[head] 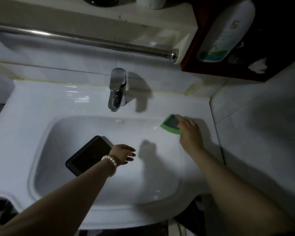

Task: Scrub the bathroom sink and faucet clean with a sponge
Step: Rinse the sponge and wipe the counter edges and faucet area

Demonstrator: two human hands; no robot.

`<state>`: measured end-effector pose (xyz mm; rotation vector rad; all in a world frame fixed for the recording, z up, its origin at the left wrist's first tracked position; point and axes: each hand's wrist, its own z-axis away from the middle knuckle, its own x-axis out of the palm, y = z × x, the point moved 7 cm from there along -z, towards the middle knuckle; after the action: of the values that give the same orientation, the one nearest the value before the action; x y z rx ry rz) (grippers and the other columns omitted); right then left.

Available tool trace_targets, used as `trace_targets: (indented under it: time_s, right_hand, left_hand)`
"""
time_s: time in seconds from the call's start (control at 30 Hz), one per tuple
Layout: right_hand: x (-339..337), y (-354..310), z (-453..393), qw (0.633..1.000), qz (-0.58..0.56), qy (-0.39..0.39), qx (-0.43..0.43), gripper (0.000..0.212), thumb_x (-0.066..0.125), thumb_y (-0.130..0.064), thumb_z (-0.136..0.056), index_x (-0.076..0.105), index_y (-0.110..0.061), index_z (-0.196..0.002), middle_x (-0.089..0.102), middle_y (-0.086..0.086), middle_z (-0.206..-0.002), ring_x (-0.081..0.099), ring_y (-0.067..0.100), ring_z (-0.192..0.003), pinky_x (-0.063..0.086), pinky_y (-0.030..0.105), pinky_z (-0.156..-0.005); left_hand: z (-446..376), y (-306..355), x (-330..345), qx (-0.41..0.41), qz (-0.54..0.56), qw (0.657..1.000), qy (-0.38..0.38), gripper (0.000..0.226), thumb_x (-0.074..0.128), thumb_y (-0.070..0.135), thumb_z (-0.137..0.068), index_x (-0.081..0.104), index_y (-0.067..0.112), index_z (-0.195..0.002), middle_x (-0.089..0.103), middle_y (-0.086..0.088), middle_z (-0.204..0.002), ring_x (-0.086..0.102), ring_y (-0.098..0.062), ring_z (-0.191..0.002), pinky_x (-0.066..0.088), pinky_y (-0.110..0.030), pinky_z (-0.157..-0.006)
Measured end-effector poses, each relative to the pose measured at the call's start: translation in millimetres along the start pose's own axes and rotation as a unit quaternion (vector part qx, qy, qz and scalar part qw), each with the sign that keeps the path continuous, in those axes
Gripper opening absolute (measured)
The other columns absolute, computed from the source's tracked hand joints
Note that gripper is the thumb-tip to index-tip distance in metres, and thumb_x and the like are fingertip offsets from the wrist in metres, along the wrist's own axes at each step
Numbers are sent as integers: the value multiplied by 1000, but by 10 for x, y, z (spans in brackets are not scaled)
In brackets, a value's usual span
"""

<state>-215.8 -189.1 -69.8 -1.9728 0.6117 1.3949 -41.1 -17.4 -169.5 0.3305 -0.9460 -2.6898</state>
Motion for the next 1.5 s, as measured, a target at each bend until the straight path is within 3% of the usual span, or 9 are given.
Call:
trace_targets:
  time_s: [0.13,0.27,0.5,0.7,0.83,0.93,1.1,1.3,1.5]
  right_hand:
    - [253,-210,-245,961,88,-135,-226,28,53,10,-55,67,-1,-77,70,16,-102,66,36,-92,54,42,-78]
    - [241,-113,-183,953,98,-164,-237,32,68,15,-47,68,4,-77,68,21,-75,65,38,-66,54,42,-60]
    - [575,-332,855,891,207,-399,-59,31,46,-11,-90,56,-7,-118,63,15,-113,59,33,-106,48,37,-84]
    - [657,-907,1336,849,-86,-510,108,18,58,-25,-88,63,-12,-99,65,9,-99,62,24,-89,47,29,-74]
    - [632,-994,1182,572,-569,-363,466,5,56,-3,-85,59,-7,-84,61,14,-77,59,24,-64,51,27,-53]
    - [585,-981,1064,473,-676,-289,486,6,52,-4,-87,56,-8,-89,60,14,-77,57,23,-66,47,23,-45]
    - [507,-999,1010,484,-677,-334,443,19,49,-9,-88,57,-2,-105,60,19,-102,64,29,-82,56,32,-59]
    - [348,-972,897,620,-552,-424,362,25,64,-24,-84,65,-5,-101,68,11,-90,65,22,-78,50,30,-70]
    - [313,-1032,955,535,-660,-352,392,21,48,-3,-93,62,-7,-107,70,12,-75,63,19,-52,47,22,-43]
  left_hand:
    - [-45,-15,-40,-5,23,999,22,19,53,-3,-86,65,11,-87,68,-2,-80,63,-12,-69,47,-24,-64]
    - [-70,-53,-93,-19,40,998,53,18,52,-4,-86,66,8,-89,68,-2,-80,63,-13,-69,47,-24,-62]
    - [26,-141,22,-61,46,996,37,16,50,-2,-88,63,7,-91,65,-4,-80,60,-14,-69,44,-23,-66]
    - [187,-124,8,-35,32,999,16,15,52,2,-89,65,8,-95,68,-5,-90,62,-15,-75,47,-26,-68]
    - [345,-220,-84,-43,99,994,11,21,57,23,-89,65,7,-101,67,-12,-106,61,-23,-92,48,-34,-82]
    - [518,-222,-29,-52,139,987,-56,52,58,54,-82,61,10,-108,65,-11,-111,62,-24,-102,51,-36,-83]
    - [726,-19,96,14,157,984,-88,46,74,16,-75,55,11,-116,66,-14,-105,68,-29,-90,57,-38,-69]
    - [825,73,48,44,66,991,-109,35,53,-4,-86,56,20,-111,63,-18,-109,66,-33,-92,57,-41,-69]
    - [916,298,3,108,68,989,-78,41,37,-10,-86,69,15,-94,70,-15,-79,61,-21,-58,43,-25,-46]
